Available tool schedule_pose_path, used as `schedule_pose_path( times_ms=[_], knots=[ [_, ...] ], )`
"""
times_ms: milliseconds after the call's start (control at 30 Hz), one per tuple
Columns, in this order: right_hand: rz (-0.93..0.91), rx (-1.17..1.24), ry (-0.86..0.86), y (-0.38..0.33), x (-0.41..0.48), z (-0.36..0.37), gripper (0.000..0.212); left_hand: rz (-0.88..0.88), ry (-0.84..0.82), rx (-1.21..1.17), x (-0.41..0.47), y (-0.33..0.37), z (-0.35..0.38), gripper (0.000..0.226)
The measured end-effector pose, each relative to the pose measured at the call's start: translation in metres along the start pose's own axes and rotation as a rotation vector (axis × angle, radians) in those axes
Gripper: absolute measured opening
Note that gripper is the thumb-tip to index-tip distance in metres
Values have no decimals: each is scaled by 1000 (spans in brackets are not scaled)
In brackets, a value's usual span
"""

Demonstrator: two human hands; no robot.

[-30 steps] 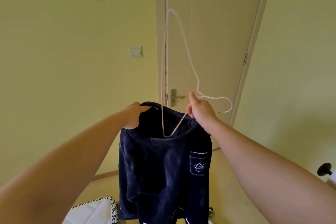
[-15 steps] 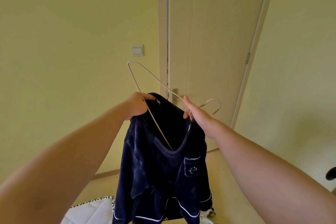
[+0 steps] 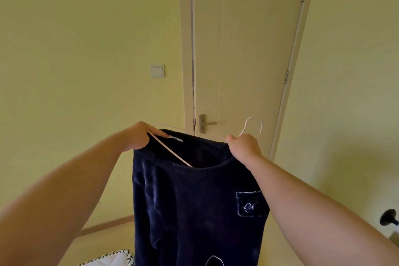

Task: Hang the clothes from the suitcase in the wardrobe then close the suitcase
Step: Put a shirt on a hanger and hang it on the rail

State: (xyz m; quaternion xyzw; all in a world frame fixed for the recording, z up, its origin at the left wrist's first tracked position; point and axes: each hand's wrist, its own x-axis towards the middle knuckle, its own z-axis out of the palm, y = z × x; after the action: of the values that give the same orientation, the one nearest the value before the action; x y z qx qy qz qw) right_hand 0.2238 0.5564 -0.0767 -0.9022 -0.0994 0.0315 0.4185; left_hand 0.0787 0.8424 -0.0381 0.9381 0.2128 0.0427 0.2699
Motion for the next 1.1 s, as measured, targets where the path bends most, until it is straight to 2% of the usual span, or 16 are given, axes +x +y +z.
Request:
schedule_pose_path(
  times_ms=[167,367,467,633,700,767,833,900,967,1033,1100],
  knots=[
    [6,-38,100,8,-2,7,29,20,-49,44,-3,5,-2,89],
    [-111,-96,107,-21,-11,11,27,57,131,169,6,38,23,74],
    [-129,-101,113,-30,-12,10,28,115,153,218,3,56,35,71],
    [-158,-112,133,-32,-12,18,49,196,161,229,0,63,66,69],
    [-164,-121,148,-33,-12,21,59,219,192,219,-1,66,76,56],
    [-209,-193,142,-34,-12,22,67,228,254,245,-1,69,80,31],
    [-283,-285,100,-35,-11,21,72,222,260,287,1,68,77,32],
    [-393,-379,55,-32,-13,18,67,205,269,323,6,61,72,37],
    [-477,-461,68,-26,-14,11,49,185,314,294,11,52,63,34],
    [-451,-495,134,-16,-12,0,32,161,363,210,13,41,50,30],
    [-358,-524,169,-4,-8,-12,34,164,409,142,14,30,37,28]
  ],
)
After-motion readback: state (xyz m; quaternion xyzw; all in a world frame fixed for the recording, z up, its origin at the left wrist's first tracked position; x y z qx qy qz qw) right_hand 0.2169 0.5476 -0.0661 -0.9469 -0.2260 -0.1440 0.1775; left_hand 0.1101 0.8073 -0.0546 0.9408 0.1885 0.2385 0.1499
